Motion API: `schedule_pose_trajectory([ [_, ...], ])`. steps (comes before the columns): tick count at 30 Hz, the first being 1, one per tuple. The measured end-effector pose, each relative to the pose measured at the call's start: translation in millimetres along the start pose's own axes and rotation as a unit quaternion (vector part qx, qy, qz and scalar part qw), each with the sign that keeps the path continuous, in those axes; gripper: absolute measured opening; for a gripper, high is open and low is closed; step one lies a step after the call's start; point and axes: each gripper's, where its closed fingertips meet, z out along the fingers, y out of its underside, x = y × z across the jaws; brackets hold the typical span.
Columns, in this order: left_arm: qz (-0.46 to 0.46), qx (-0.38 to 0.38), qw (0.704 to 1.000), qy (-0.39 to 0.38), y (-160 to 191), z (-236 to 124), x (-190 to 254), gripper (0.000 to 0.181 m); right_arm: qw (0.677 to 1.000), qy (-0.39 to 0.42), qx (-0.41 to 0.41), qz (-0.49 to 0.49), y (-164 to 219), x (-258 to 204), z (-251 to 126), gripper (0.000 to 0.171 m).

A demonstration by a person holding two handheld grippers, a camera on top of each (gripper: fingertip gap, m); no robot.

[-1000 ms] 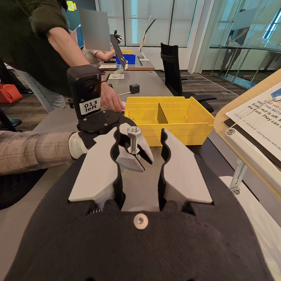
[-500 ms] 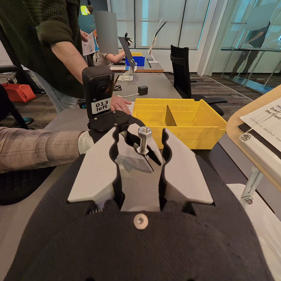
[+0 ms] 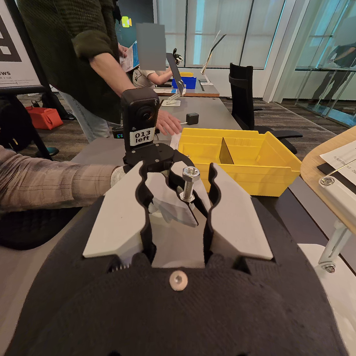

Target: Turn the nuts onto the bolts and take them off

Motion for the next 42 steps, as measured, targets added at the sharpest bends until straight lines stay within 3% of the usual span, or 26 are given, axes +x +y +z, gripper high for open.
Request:
schedule_pose_trajectory([
  [33, -0.007, -0.005, 1.0, -0.013, 2.5, -3.5, -8.4, 0.015, 0.999, -0.021, -0.022, -0.011, 7.1, -5.3, -10.5, 0.054],
  [42, -0.003, -0.01, 1.0, -0.013, 4.4, -2.4, -7.8, 0.015, 0.999, -0.022, -0.029, -0.013, 7.2, -8.4, -7.0, 0.062],
])
